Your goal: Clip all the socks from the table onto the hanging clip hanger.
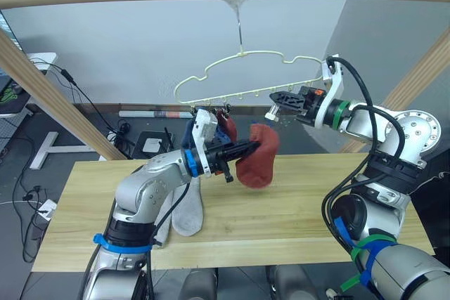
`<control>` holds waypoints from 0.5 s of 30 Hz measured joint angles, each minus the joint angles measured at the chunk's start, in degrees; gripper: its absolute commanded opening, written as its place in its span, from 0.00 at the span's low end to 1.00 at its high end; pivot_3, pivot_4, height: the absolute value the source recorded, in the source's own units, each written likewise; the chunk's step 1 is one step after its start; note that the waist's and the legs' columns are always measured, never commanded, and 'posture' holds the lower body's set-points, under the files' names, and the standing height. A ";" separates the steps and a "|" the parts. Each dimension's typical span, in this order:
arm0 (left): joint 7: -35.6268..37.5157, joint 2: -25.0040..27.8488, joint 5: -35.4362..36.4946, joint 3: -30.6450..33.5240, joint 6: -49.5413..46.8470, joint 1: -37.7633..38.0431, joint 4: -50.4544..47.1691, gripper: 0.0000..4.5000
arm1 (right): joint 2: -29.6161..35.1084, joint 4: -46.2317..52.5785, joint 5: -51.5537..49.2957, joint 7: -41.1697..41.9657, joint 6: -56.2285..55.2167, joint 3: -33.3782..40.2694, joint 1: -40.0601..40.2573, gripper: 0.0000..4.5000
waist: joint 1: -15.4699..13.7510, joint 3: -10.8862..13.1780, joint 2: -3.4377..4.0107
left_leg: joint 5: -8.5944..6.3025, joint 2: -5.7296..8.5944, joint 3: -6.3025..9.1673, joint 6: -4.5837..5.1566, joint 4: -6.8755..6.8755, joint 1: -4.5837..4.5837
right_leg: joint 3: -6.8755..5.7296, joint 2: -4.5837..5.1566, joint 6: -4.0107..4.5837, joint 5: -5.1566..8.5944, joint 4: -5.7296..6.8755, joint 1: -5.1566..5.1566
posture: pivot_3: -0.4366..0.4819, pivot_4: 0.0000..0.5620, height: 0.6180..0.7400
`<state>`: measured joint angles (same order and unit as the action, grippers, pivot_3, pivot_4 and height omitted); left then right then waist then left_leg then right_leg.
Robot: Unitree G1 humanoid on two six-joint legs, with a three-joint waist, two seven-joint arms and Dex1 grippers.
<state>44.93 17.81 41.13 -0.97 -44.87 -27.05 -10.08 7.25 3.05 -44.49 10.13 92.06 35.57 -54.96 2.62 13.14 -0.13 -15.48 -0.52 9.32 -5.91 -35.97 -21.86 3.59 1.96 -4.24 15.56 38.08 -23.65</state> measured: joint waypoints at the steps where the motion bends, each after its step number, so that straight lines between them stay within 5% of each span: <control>1: -0.25 -0.05 0.44 0.19 -0.36 -0.39 0.01 0.01 | 0.00 0.00 -0.86 -0.66 0.00 0.14 0.02 0.00 | 0.09 0.00 0.00 | 0.00 0.00 0.00 0.00 0.00 0.00 | 0.00 0.00 0.00 0.00 0.01 0.00 | 0.49 0.40 1.00; 15: 0.66 -0.10 0.02 -0.02 0.56 -1.14 4.20 0.01 | 0.70 -1.19 -10.30 -9.20 0.00 0.34 0.26 0.00 | 0.58 0.00 0.01 | 0.00 0.00 -0.02 0.00 0.00 -0.07 | 0.01 0.00 0.00 0.00 0.01 -0.07 | 0.48 0.39 1.00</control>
<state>45.59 17.72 41.15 -0.99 -44.30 -28.18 -5.88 7.95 1.86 -54.79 0.92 92.06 35.91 -54.70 3.20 13.14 -0.12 -15.47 -0.52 9.30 -5.92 -35.97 -21.93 3.60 1.96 -4.24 15.56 38.10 -23.72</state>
